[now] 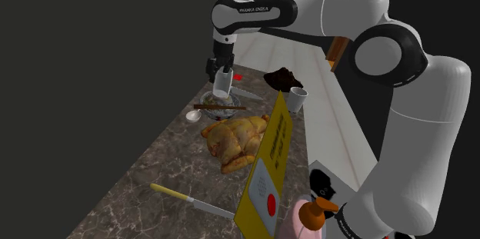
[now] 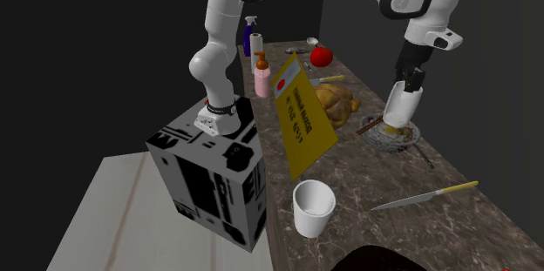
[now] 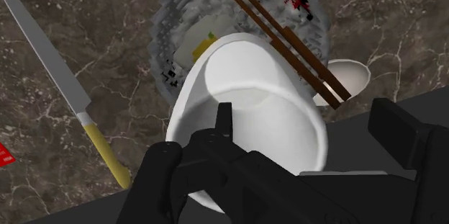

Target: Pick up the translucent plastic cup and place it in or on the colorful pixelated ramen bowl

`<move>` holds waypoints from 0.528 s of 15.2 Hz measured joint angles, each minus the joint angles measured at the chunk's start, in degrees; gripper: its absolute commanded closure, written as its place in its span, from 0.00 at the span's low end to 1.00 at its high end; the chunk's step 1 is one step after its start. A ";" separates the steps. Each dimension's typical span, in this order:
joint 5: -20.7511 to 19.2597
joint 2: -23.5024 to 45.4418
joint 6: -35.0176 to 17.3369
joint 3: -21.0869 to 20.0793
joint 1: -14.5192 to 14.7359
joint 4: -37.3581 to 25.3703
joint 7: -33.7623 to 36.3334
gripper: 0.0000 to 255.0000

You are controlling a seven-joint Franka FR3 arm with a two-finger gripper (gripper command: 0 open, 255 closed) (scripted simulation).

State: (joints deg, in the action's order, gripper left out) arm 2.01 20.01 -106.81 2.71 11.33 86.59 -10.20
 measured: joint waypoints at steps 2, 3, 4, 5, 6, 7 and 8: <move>0.00 0.00 0.00 0.00 0.00 -0.01 0.00 0.00; -0.03 -0.32 0.71 -0.02 0.07 -0.39 0.12 0.00; -0.02 -0.17 2.31 0.03 -0.07 -2.19 -0.03 0.00; -0.02 -0.06 4.25 0.05 -0.11 -4.28 0.00 0.00; -0.01 0.16 5.85 0.08 -0.18 -6.09 -0.04 0.00; -0.04 -0.17 6.40 0.07 -0.14 -6.30 0.04 0.00; -0.04 -0.14 6.80 0.06 -0.13 -6.73 0.06 0.00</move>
State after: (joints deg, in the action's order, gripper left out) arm 1.97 19.87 -100.01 2.78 11.19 79.86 -10.14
